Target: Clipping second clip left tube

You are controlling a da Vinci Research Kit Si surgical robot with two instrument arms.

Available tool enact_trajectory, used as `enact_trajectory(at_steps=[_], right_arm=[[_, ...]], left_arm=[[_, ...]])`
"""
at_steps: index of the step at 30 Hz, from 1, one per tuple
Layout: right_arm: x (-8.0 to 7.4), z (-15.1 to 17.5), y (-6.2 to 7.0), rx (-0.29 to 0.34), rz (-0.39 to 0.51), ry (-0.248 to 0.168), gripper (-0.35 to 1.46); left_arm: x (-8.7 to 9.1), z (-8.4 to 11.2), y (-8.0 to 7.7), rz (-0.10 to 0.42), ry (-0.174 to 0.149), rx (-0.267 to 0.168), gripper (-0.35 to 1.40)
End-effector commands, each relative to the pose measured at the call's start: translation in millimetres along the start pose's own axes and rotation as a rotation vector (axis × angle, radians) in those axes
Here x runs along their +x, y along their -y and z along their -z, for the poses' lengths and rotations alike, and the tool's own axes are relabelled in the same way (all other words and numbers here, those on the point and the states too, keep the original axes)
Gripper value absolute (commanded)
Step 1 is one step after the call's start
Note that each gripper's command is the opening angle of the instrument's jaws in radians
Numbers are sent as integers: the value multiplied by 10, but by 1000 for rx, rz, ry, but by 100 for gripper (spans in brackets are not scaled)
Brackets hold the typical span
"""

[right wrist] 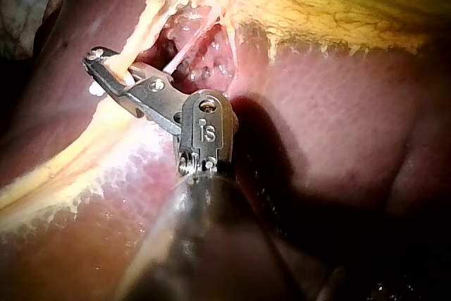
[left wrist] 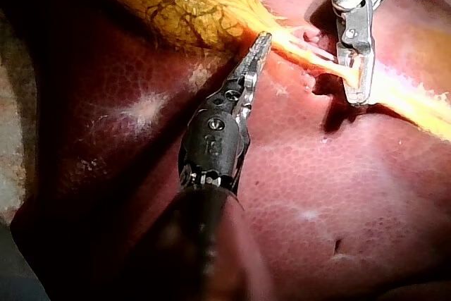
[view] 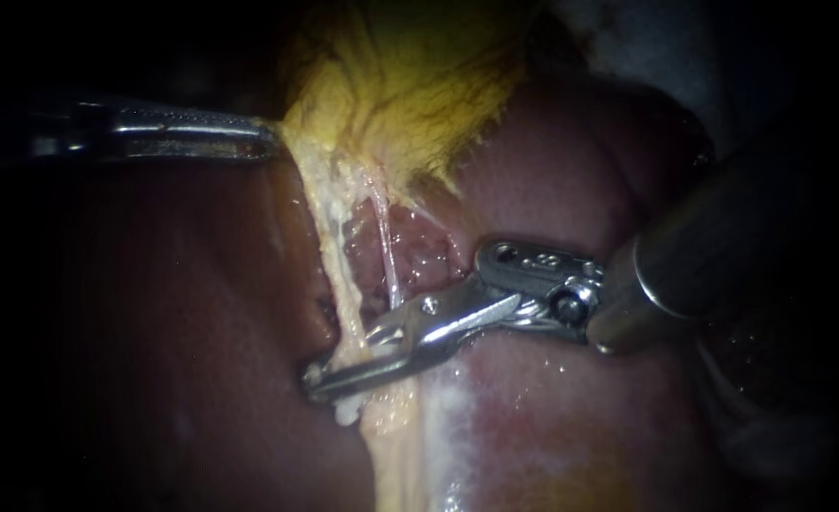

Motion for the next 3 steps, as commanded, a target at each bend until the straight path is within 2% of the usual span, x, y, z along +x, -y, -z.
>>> enact_trajectory(at_steps=[1, 3], right_arm=[[0, 0, 0, 0, 0, 1, -35], [0, 1, 0, 3, 0, 3, -35]], left_arm=[[0, 0, 0, 0, 0, 0, -35], [0, 0, 0, 0, 0, 0, -35]])
